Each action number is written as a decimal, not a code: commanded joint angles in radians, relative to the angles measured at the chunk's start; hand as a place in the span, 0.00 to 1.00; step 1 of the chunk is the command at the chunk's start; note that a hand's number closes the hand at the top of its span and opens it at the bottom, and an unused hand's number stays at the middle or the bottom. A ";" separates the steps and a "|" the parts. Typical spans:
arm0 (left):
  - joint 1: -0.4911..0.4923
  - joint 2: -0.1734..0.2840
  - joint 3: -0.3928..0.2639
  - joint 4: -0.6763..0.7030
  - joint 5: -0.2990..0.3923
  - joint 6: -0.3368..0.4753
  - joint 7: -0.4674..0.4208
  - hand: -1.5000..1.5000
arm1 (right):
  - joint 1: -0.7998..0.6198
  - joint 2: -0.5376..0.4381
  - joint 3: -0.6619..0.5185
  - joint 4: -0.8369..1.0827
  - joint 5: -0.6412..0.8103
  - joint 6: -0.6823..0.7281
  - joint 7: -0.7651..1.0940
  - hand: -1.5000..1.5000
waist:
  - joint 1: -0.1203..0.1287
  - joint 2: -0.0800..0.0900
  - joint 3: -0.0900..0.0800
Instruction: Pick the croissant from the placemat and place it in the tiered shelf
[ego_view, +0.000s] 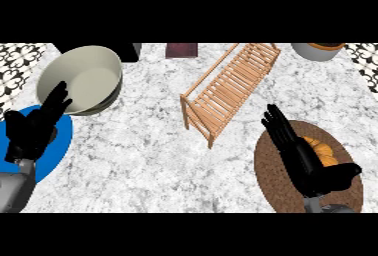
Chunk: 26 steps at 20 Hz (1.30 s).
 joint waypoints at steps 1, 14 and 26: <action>-0.001 -0.075 0.001 -0.045 -0.062 0.071 0.004 0.50 | 0.014 0.011 -0.023 0.000 0.030 0.024 -0.021 1.00 | -0.001 0.006 -0.011; 0.089 -0.177 0.018 -0.274 -0.018 0.199 0.051 0.50 | -0.147 -0.315 -0.512 0.434 -0.267 0.478 -0.214 0.00 | 0.009 0.007 -0.009; 0.139 -0.208 -0.018 -0.315 -0.053 0.224 0.055 0.50 | -0.088 -0.700 -0.343 0.073 0.120 0.580 -0.017 0.00 | -0.001 -0.001 -0.014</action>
